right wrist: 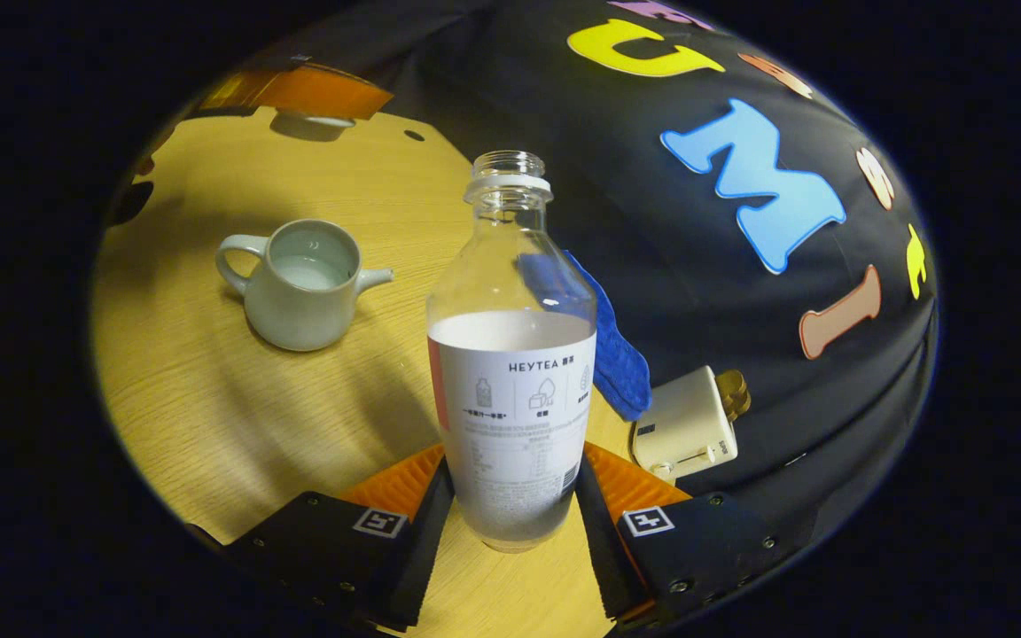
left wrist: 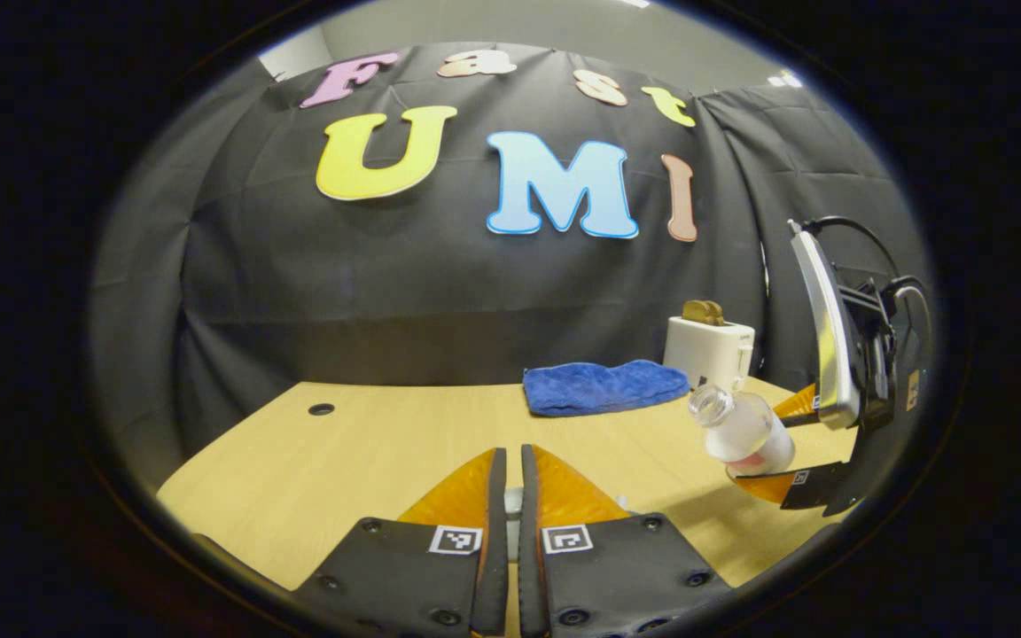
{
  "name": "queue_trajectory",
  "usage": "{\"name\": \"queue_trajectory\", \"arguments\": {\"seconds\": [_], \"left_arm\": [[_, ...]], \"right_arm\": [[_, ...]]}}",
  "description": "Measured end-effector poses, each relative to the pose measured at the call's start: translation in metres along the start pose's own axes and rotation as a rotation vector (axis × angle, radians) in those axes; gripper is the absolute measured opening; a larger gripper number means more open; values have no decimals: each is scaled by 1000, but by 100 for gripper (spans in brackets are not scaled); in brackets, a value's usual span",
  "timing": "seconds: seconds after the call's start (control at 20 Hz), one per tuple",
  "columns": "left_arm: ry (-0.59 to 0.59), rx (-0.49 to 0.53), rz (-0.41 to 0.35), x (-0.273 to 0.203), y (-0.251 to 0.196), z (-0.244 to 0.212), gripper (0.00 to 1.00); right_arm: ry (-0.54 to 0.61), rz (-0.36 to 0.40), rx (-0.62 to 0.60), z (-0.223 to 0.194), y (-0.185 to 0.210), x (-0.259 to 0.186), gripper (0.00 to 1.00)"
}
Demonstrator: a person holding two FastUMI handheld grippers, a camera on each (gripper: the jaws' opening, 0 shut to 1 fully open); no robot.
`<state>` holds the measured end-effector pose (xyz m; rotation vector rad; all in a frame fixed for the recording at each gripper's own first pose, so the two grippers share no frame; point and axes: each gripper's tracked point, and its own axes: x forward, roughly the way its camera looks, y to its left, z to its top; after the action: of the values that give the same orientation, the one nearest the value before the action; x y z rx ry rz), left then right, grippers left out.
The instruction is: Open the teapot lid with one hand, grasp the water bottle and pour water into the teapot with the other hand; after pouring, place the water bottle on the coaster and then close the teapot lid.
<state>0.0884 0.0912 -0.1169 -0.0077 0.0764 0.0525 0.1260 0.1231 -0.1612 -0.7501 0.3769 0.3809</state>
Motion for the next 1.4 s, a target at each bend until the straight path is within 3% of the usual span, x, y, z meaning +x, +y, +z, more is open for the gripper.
{"name": "queue_trajectory", "arguments": {"seconds": [0.65, 0.95, 1.4], "left_arm": [[14, -3, 49, -5, -68, 16, 11], [18, 1, 74, -8, -74, 16, 11], [32, 10, 83, -8, -79, 13, 11]], "right_arm": [[-189, 15, 642, -34, -43, 24, 74], [-196, 39, 743, -56, -44, 40, 73], [-237, 57, 765, -56, -40, 43, 75]]}}
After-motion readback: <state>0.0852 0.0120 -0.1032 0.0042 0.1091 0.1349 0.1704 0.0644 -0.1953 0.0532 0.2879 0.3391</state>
